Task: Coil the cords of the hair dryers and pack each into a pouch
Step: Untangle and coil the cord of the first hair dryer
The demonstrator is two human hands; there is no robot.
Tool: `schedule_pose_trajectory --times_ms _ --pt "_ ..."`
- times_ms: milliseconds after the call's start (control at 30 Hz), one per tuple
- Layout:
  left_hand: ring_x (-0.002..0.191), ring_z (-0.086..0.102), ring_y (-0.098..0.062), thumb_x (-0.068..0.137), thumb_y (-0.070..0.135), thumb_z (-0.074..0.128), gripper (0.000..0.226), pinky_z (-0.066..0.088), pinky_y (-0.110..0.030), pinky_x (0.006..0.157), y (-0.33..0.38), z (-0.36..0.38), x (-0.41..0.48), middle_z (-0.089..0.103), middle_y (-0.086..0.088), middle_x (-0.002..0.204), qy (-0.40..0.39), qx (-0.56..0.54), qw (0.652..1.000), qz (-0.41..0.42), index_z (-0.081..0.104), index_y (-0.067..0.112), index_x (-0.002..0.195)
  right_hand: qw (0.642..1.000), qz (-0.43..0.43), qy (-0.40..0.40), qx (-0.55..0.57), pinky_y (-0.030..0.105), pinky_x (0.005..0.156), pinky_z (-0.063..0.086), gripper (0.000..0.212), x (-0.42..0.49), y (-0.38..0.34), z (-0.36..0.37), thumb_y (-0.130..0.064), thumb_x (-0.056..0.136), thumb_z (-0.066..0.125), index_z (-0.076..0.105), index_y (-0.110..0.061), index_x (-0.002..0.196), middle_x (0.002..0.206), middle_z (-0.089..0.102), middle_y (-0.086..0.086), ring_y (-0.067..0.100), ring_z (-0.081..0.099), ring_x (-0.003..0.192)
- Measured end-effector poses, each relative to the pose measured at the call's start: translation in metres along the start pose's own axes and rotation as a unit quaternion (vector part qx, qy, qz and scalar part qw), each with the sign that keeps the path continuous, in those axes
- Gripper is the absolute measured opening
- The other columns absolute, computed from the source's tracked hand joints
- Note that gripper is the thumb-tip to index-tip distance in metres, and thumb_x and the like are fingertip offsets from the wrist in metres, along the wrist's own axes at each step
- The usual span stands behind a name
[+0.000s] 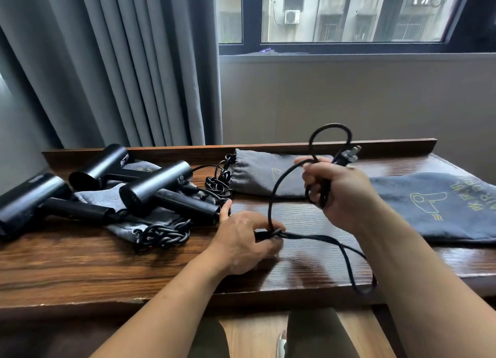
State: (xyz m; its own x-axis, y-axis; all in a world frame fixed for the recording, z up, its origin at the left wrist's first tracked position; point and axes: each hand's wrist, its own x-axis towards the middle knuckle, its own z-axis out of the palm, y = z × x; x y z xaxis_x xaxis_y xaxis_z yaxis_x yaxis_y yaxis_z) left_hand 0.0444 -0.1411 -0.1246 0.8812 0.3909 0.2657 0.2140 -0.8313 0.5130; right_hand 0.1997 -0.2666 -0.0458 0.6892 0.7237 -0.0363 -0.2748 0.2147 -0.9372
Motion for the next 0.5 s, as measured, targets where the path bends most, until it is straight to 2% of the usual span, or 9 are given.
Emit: schedule_pose_trajectory --times_ms 33,100,167,233,267,367,433,500 --pt "0.116 0.056 0.004 0.091 0.051 0.065 0.022 -0.012 -0.051 0.123 0.001 -0.001 0.0 0.069 0.028 0.108 0.004 -0.009 1.0 -0.007 0.071 0.044 0.111 0.994 -0.024 0.0 -0.102 0.021 0.043 0.022 0.018 -0.003 0.002 0.0 0.0 0.086 0.058 0.074 -0.009 0.086 0.058 0.049 -0.002 0.011 0.034 0.054" --pt "0.117 0.057 0.003 0.093 0.047 0.065 0.021 -0.013 -0.048 0.123 0.004 -0.003 0.0 0.069 0.028 0.105 0.009 -0.015 1.0 -0.013 0.071 0.046 0.114 0.953 -0.066 0.005 -0.296 0.023 0.046 0.028 0.019 -0.011 0.007 -0.002 -0.001 0.083 0.063 0.073 -0.015 0.076 0.055 0.049 -0.006 0.009 0.037 0.051" --pt "0.116 0.057 0.003 0.093 0.046 0.065 0.019 -0.012 -0.048 0.123 0.005 -0.001 -0.001 0.069 0.027 0.104 0.018 -0.003 1.0 -0.004 0.072 0.046 0.111 0.905 -0.088 -0.063 -0.411 0.024 0.053 0.035 0.008 -0.019 0.012 -0.003 -0.005 0.079 0.075 0.072 -0.013 0.079 0.058 0.053 -0.007 0.007 0.044 0.054" --pt "0.116 0.056 0.001 0.091 0.054 0.057 0.022 -0.009 -0.053 0.123 0.006 0.001 -0.001 0.07 0.025 0.107 0.018 0.02 1.0 0.01 0.071 0.045 0.105 0.89 -0.083 -0.163 -0.418 0.021 0.061 0.041 0.019 -0.026 0.018 -0.002 -0.012 0.076 0.085 0.075 -0.013 0.091 0.064 0.061 -0.011 0.003 0.052 0.059" --pt "0.118 0.056 -0.001 0.087 0.062 0.047 0.034 -0.007 -0.055 0.123 0.006 0.001 -0.001 0.07 0.023 0.111 0.01 0.036 0.999 0.013 0.07 0.046 0.106 0.885 -0.082 -0.194 -0.415 0.021 0.064 0.045 0.027 -0.028 0.022 0.0 -0.015 0.072 0.089 0.076 -0.015 0.095 0.069 0.067 -0.011 0.004 0.057 0.062" --pt "0.132 0.05 -0.007 0.075 0.072 0.017 0.075 -0.007 -0.052 0.123 0.004 0.001 -0.002 0.063 0.017 0.134 -0.014 0.108 0.994 0.02 0.061 0.048 0.13 0.864 -0.108 -0.183 -0.457 0.037 0.073 0.058 0.042 -0.031 0.036 0.008 -0.034 0.059 0.096 0.077 -0.026 0.096 0.081 0.076 -0.005 0.015 0.069 0.072" --pt "0.137 0.047 -0.008 0.072 0.068 0.021 0.077 -0.007 -0.051 0.123 0.007 -0.002 -0.001 0.06 0.017 0.14 -0.009 0.11 0.994 0.021 0.054 0.047 0.138 0.871 -0.117 -0.162 -0.448 0.039 0.075 0.058 0.035 -0.029 0.044 0.009 -0.036 0.062 0.094 0.078 -0.029 0.093 0.081 0.077 -0.005 0.012 0.07 0.074" --pt "0.136 0.048 -0.007 0.075 0.063 0.04 0.067 -0.007 -0.051 0.123 0.011 -0.003 -0.002 0.061 0.018 0.139 0.007 0.07 0.997 0.013 0.053 0.048 0.139 0.876 -0.126 -0.14 -0.443 0.042 0.076 0.058 0.026 -0.025 0.049 0.008 -0.036 0.067 0.09 0.079 -0.028 0.089 0.08 0.077 -0.005 0.018 0.072 0.076"
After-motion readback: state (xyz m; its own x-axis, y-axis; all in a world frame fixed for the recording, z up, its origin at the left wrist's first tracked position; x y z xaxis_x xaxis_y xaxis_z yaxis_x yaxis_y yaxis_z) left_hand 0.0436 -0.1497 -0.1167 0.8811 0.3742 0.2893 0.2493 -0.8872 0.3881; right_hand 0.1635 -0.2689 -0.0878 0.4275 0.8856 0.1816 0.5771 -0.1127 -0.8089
